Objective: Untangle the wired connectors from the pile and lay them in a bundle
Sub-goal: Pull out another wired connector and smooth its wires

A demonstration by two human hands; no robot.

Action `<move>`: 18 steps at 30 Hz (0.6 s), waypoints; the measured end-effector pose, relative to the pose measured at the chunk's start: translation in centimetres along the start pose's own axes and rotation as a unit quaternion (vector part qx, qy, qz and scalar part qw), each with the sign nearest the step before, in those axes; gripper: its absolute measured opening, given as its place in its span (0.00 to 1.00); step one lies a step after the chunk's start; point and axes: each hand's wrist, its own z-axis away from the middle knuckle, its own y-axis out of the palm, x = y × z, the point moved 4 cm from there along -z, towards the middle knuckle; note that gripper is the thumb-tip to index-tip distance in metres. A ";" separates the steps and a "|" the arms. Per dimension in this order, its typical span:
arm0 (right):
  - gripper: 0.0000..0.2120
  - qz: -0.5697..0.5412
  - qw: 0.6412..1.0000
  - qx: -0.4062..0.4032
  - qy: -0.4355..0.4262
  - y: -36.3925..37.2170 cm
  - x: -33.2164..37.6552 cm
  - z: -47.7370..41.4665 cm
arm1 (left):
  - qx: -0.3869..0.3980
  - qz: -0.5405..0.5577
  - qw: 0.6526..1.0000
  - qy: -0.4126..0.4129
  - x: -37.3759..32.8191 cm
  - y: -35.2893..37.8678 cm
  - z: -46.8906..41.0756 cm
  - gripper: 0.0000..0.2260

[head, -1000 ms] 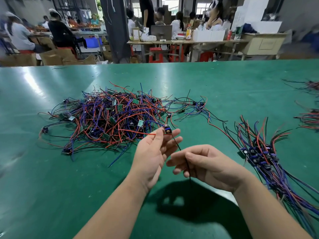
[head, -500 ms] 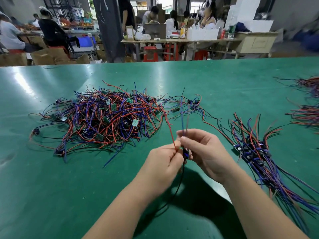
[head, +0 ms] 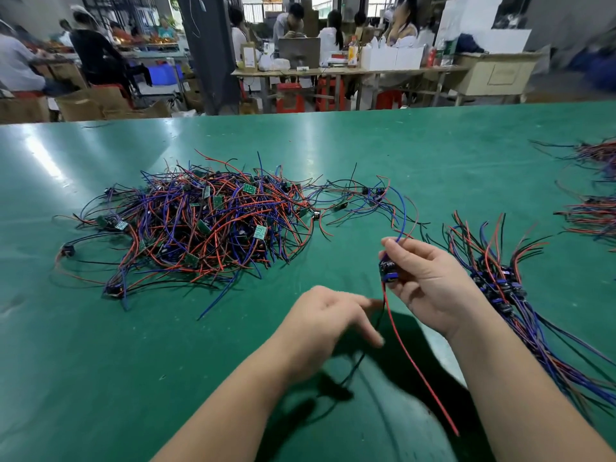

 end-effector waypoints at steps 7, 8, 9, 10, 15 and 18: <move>0.01 0.073 0.994 0.084 -0.020 1.6 -1.5 0.6 | -0.084 0.248 0.961 -0.087 0.5 -0.5 -0.1 0.14; 0.02 0.097 0.992 0.080 -0.032 1.7 -1.7 0.5 | -0.084 0.249 0.961 -0.090 0.6 -0.5 -0.1 0.10; 0.03 0.116 0.990 0.072 -0.044 1.6 -1.7 0.5 | -0.082 0.242 0.962 -0.093 0.6 -0.6 -0.1 0.06; 0.04 0.125 0.989 0.063 -0.052 1.5 -1.6 0.4 | -0.077 0.232 0.965 -0.097 0.6 -0.8 -0.1 0.03; 0.05 0.085 0.994 -0.019 -0.060 -0.4 -0.2 -0.2 | 0.041 0.141 0.982 -0.117 0.9 -0.4 0.3 0.04; 0.06 0.048 0.993 -0.084 -0.073 -2.0 0.9 -0.6 | 0.100 0.109 0.981 -0.122 1.2 0.4 0.7 0.04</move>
